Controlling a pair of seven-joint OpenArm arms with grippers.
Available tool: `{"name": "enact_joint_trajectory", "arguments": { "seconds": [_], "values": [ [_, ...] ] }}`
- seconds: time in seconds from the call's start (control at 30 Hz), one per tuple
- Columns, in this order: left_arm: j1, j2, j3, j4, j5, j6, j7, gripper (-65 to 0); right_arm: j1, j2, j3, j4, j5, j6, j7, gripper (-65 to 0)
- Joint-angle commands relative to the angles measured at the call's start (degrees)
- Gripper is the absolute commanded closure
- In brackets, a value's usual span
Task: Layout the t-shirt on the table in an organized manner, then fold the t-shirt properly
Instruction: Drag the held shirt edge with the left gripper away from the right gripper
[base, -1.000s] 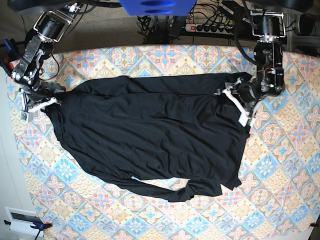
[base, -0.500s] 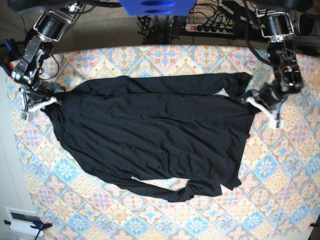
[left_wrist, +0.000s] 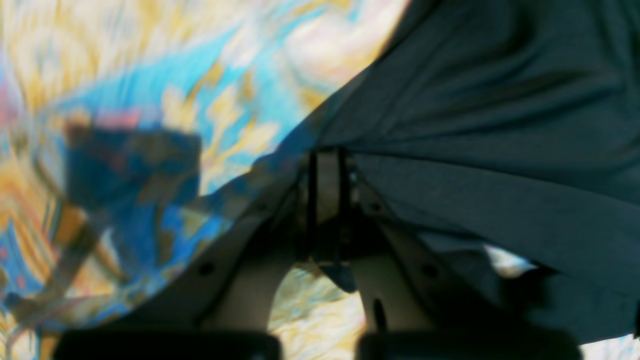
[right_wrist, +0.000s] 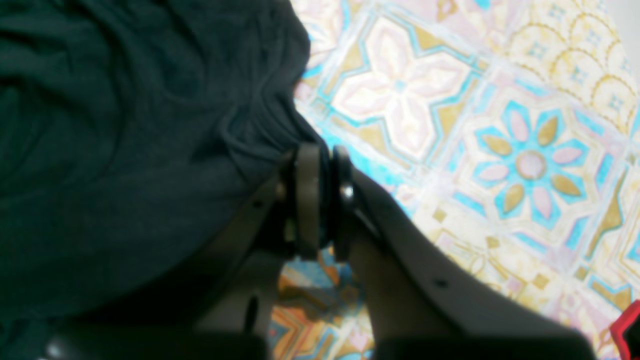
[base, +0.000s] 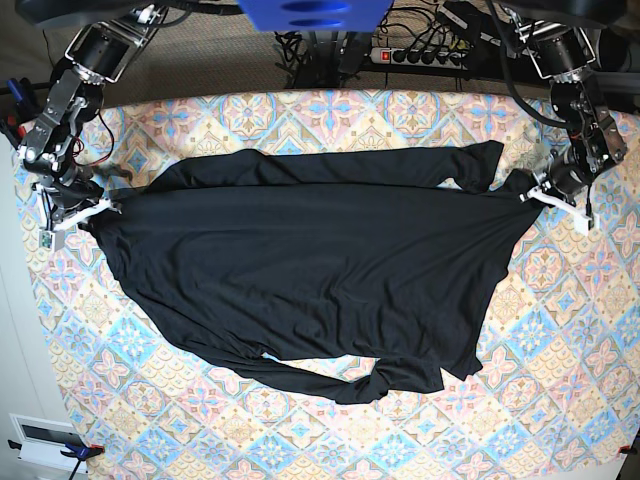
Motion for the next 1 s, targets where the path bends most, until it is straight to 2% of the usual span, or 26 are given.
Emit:
{"name": "enact_joint_trajectory", "arguments": {
  "seconds": [0.0,0.2,0.3,0.37,0.47,0.6,0.8,0.97],
  "values": [
    [-0.47,-1.29,-0.47,0.74,-0.35,-0.09,-0.92,-0.1,0.64,1.19,0.23,1.08,0.55,0.03,0.25,0.0],
    [1.03,-1.29,-0.12,0.74,-0.27,-0.09,-0.66,-0.4,0.64,1.19,0.23,1.08,0.55,0.03,-3.44,0.0],
    [1.38,-2.44,0.15,0.74,-0.44,-0.09,-0.13,-4.1,0.64,1.19,0.23,1.08,0.55,0.03,-3.44,0.0],
    [1.38,-2.96,0.76,0.83,-0.79,-0.26,2.15,-8.8,0.81,1.19,0.23,1.08,0.55,0.03,-3.44,0.0],
    [1.38,-4.37,0.50,1.70,-0.88,-0.53,5.58,-19.3,1.08,1.19,0.23,0.99,0.55,0.03,-3.35,0.0],
    [4.10,-4.90,0.24,7.24,-2.02,-0.61,6.46,-29.0,1.08,1.19,0.23,0.55,0.55,0.03,-3.27,0.0],
    [12.10,-4.99,-3.37,17.26,-10.55,-0.61,6.72,-29.7,1.08,1.19,0.23,0.64,0.55,0.03,-3.27,0.0],
    [17.29,-4.55,-3.37,21.48,-13.19,-0.44,6.72,-29.7,0.81,1.19,0.23,0.99,0.55,0.03,-3.18,0.0]
  ]
}}
